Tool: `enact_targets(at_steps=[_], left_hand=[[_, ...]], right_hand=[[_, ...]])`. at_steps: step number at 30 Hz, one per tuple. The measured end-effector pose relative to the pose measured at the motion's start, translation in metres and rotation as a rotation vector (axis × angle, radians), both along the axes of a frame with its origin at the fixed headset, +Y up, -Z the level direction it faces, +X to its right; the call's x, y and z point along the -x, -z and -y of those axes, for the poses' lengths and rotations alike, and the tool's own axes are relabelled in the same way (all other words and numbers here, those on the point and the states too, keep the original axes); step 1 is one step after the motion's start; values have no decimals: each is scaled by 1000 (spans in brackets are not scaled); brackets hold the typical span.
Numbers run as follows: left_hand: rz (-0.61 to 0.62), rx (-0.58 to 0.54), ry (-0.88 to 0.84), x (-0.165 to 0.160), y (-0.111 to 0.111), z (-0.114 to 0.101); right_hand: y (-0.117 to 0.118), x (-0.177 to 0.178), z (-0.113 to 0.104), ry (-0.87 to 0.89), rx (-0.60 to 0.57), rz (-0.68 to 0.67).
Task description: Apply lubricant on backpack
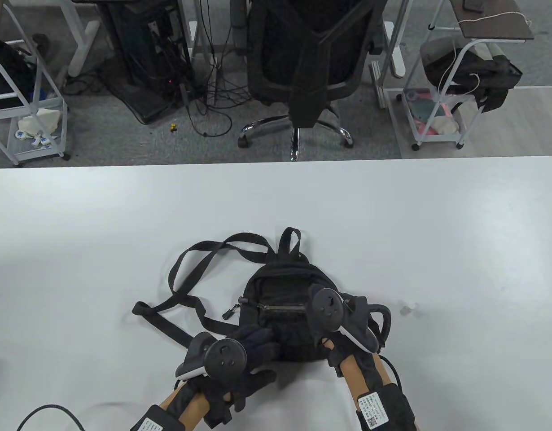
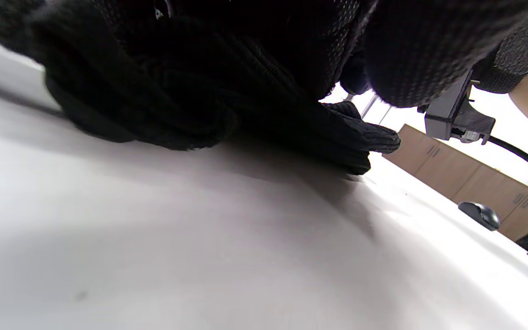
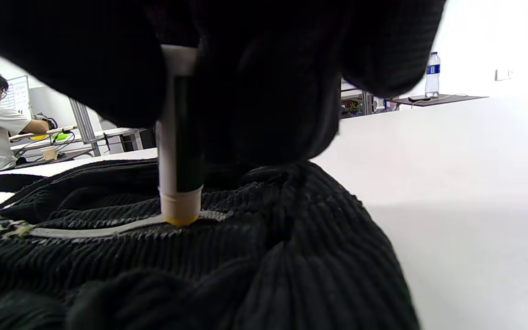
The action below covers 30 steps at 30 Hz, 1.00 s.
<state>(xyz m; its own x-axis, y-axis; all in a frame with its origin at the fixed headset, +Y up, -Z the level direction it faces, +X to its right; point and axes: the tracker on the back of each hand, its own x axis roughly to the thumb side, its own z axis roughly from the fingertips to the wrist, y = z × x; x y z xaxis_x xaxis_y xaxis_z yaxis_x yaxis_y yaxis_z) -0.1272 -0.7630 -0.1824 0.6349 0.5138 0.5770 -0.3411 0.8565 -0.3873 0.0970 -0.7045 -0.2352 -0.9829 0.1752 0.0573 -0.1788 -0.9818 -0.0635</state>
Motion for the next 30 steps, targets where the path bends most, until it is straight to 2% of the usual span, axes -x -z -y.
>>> enact_targets(at_steps=[14, 30], left_hand=[[7, 3, 0, 1, 0, 1], [6, 5, -6, 1, 0, 2]], right_hand=[[3, 5, 6, 15, 21, 1], [0, 11, 2, -96, -14, 6]])
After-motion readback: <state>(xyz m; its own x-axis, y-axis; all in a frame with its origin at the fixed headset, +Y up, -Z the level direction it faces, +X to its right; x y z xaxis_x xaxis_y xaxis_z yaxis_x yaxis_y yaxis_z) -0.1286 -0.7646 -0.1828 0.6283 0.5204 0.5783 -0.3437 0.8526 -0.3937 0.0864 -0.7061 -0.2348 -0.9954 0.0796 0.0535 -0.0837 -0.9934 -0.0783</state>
